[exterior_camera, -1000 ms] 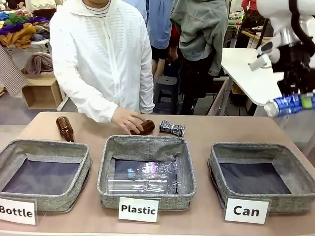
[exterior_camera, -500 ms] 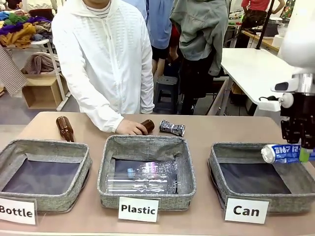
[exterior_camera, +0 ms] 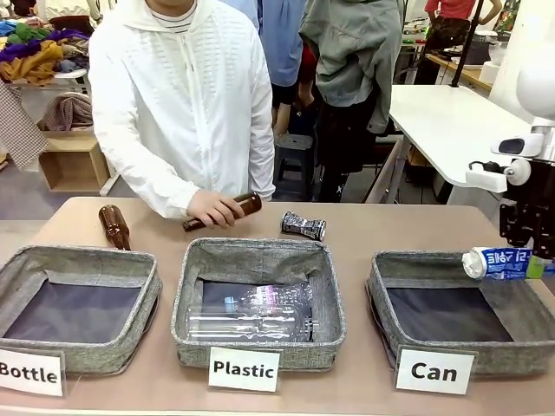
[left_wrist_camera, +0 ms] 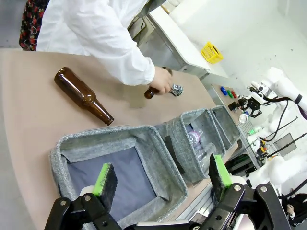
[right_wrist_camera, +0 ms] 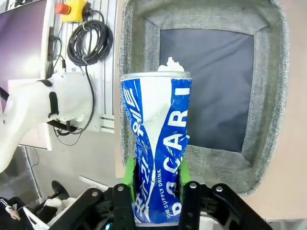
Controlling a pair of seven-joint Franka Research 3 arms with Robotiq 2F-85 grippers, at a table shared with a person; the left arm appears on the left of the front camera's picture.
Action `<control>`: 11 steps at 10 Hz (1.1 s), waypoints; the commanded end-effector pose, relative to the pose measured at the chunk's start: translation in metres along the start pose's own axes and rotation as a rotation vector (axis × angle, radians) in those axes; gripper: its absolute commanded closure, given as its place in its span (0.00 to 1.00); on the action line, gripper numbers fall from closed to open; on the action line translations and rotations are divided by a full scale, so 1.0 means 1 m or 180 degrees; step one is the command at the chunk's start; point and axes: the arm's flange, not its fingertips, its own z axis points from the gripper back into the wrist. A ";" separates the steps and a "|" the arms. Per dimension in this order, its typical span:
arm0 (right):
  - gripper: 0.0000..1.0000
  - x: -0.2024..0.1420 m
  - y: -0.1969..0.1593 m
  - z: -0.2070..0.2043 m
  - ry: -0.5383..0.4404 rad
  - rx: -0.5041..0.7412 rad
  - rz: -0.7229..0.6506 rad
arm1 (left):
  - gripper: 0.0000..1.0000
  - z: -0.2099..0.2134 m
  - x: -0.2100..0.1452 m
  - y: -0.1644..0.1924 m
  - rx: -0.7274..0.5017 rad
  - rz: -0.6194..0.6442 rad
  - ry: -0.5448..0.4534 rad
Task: Sort the can waste into the basket.
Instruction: Pick up the can waste from the table and place it in the right Fabric basket.
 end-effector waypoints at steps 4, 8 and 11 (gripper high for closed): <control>0.00 -0.004 -0.011 0.003 -0.0153 -0.0070 0.0162 | 0.00 0.000 -0.001 0.000 -0.0049 -0.0062 -0.0076; 0.00 -0.015 -0.038 0.037 -0.1428 -0.0561 0.0229 | 0.00 0.124 0.058 -0.037 -0.0545 -0.0011 -0.0597; 0.00 -0.028 -0.075 0.062 -0.3477 -0.0540 -0.0227 | 0.00 0.210 0.074 -0.031 -0.1283 -0.0188 -0.0704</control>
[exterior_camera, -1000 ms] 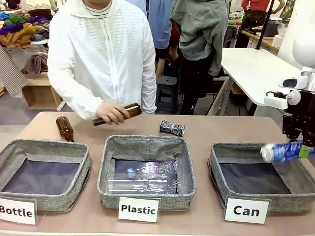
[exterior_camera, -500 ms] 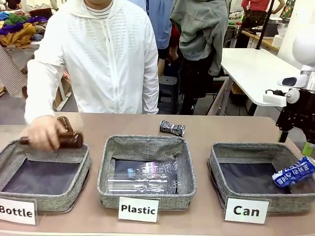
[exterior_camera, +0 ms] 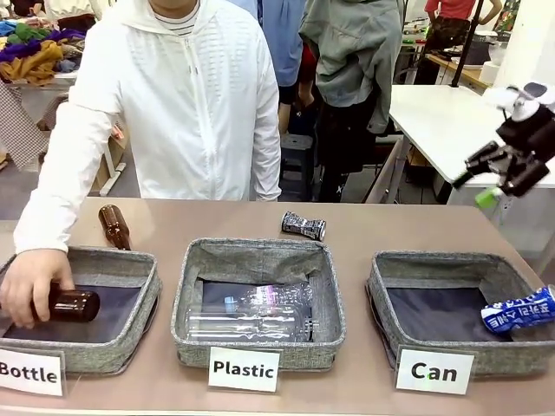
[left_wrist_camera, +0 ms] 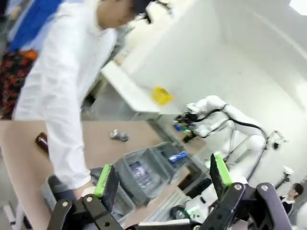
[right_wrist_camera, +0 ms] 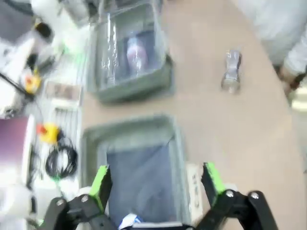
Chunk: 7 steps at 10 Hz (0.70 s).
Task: Sort the can waste into the basket.
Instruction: Pick up the can waste from the table and place it in the right Fabric basket.
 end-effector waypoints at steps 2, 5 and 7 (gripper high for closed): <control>0.00 -0.019 -0.044 0.004 -0.1979 0.0320 -0.0928 | 0.00 0.032 0.019 0.047 -0.0217 -0.0071 -0.0075; 0.00 -0.043 -0.053 0.000 -0.2031 0.0452 -0.1225 | 0.00 0.018 0.022 0.056 -0.0144 0.0042 -0.0154; 0.00 -0.045 -0.050 -0.004 -0.1788 0.0468 -0.0970 | 0.00 0.006 0.021 0.054 -0.0142 0.0012 -0.0095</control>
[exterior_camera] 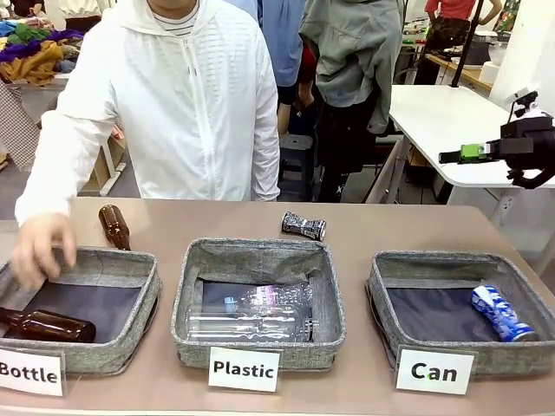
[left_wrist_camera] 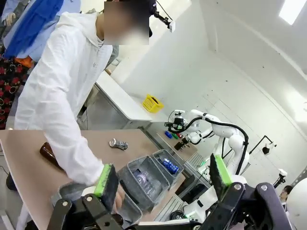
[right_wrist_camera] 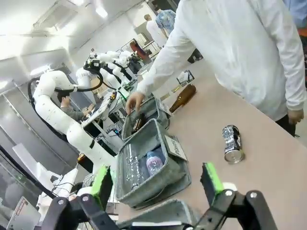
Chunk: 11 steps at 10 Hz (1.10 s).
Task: Sort the can waste into the basket.
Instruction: Pick up the can waste from the table and place it in the right Fabric basket.
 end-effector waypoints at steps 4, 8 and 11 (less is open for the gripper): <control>0.00 0.006 0.008 -0.005 0.0159 -0.0018 0.0152 | 0.00 -0.049 -0.020 -0.019 -0.0212 0.0025 0.0278; 0.00 0.006 0.008 -0.005 0.0159 -0.0018 0.0152 | 0.00 -0.148 -0.087 -0.029 -0.0418 0.0155 0.1270; 0.00 0.006 0.008 -0.005 0.0159 -0.0018 0.0152 | 0.00 -0.188 -0.139 -0.033 -0.0346 0.0178 0.1778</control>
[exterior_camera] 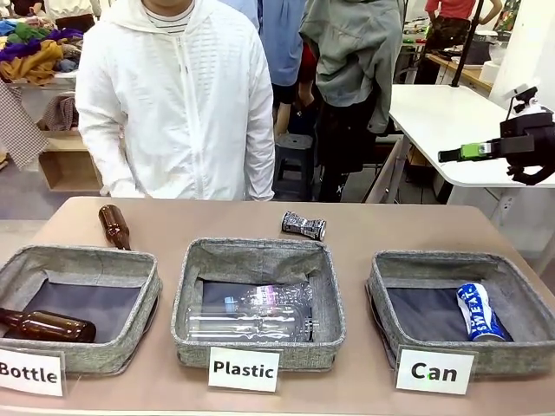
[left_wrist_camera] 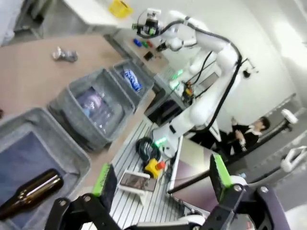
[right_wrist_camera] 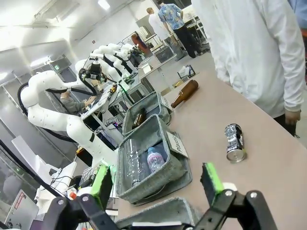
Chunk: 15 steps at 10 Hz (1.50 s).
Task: Sort the can waste into the basket.
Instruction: Pick up the can waste from the table and place it in the right Fabric basket.
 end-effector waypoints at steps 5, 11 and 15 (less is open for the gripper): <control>0.00 0.001 0.001 -0.002 0.0061 -0.0030 0.0078 | 0.00 -0.011 -0.008 0.002 0.0084 -0.0004 0.0065; 0.00 0.090 -0.024 -0.149 0.1792 -0.1568 0.0318 | 0.00 -0.011 -0.008 0.002 0.0084 -0.0004 0.0065; 0.00 0.088 -0.056 -0.264 0.2817 -0.1658 0.0473 | 0.00 -0.011 -0.008 0.002 0.0084 -0.0004 0.0065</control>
